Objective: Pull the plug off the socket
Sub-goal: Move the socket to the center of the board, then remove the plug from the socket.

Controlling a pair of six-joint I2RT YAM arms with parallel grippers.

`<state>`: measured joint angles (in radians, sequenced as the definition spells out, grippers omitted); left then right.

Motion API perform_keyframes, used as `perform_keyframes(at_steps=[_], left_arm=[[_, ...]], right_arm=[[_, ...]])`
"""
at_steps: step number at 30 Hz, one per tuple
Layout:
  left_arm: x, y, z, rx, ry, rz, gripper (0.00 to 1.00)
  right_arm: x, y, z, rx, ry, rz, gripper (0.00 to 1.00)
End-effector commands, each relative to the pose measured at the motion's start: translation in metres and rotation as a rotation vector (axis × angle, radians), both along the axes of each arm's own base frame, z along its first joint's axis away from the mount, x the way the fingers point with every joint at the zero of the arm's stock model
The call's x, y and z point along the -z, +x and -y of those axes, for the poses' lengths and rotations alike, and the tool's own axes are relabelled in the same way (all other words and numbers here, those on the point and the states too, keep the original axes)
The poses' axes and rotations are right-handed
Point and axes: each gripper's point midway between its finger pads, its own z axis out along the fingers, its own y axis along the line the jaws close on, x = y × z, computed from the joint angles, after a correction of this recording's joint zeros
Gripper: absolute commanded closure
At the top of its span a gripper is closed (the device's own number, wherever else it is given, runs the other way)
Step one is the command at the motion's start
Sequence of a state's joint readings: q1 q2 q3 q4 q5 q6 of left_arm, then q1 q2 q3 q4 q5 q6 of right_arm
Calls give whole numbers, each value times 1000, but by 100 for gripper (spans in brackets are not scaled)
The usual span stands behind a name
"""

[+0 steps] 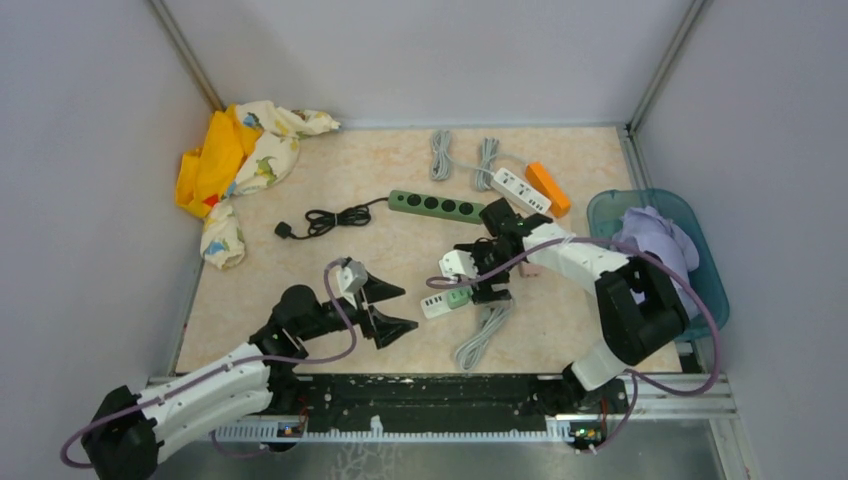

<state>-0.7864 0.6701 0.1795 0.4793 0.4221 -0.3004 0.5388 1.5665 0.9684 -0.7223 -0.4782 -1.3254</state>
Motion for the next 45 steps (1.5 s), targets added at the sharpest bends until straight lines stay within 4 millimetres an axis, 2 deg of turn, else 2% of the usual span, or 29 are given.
perform_keyframes(at_steps=[1, 4, 10, 15, 21, 22, 24, 27, 31, 37, 42, 45], left_arm=[[-7, 12, 6, -50, 7, 183, 4], [5, 10, 10, -26, 48, 261, 4], [16, 16, 12, -33, 113, 341, 3], [21, 20, 8, -48, 154, 401, 2], [41, 28, -1, -81, 241, 411, 0], [43, 30, -2, -95, 247, 405, 0], [47, 33, -5, -126, 251, 388, 0], [49, 39, -8, -167, 253, 363, 0], [52, 39, -6, -153, 261, 363, 0], [55, 33, 4, -82, 275, 372, 0], [36, 28, 11, -56, 164, 462, 2], [44, 26, 17, -22, 169, 464, 7]], right_arm=[[-38, 3, -8, -4, 116, 44, 13], [-55, -3, -12, -29, 162, 41, 13], [-93, -11, -18, -54, 275, 47, 13], [-129, -20, -24, -70, 413, 32, 13], [-176, -35, -33, -101, 604, -30, 14], [-183, -35, -36, -88, 636, -55, 12], [-193, -34, -43, -38, 695, -141, 2], [-183, -40, -51, -25, 743, -289, 1], [-167, -59, -46, -191, 761, -252, 1], [-144, -50, -40, -196, 682, -156, 3], [-133, -39, -34, -148, 613, -101, 6], [-130, -36, -32, -136, 591, -95, 7]])
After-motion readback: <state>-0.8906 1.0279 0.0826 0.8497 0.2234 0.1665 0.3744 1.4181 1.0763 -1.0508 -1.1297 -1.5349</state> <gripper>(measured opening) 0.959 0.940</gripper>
